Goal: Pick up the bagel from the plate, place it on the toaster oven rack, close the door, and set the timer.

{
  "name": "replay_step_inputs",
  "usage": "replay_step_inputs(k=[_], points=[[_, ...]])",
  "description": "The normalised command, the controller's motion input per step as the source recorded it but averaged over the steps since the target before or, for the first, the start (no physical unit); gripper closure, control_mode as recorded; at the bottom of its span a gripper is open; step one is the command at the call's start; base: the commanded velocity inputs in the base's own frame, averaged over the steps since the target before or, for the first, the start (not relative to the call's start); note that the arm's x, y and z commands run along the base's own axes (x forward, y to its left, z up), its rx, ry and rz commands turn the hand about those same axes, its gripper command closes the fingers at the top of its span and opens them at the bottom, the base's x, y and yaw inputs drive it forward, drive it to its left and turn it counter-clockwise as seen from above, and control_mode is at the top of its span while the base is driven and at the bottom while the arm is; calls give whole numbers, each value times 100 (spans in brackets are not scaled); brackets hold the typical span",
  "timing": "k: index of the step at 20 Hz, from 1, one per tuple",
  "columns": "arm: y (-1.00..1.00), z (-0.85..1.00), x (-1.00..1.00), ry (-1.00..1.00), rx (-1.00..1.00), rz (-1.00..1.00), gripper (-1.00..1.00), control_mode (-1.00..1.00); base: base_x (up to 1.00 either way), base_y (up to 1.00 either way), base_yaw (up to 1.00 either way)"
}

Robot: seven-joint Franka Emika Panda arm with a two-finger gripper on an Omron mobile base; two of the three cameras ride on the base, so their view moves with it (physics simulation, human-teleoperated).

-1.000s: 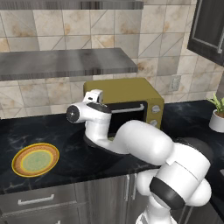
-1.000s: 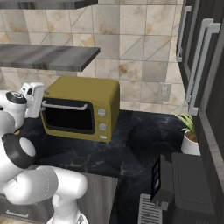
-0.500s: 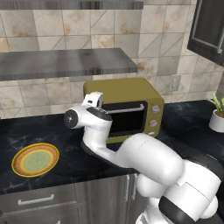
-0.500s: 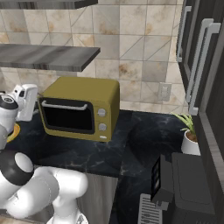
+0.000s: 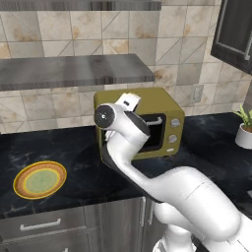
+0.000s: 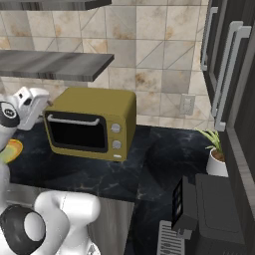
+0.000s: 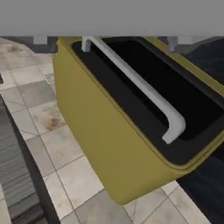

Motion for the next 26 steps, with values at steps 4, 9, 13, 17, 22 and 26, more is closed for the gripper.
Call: replay_step_inputs(k=[4,9,13,17,22,26], points=[[-100,18,-59,0,49,-11,-100,-100,0,0,0],[-100,24,-35,0,55,-1,-100,-100,0,0,0],[-94,21,-28,0,46,0,-100,-100,0,0,0],[-74,2,-23,-3,36,0,-100,-100,0,0,0],[-52,-6,-3,-2,30,-2,-100,-100,0,0,0],[-33,-1,0,0,21,-7,-100,-100,0,0,0]])
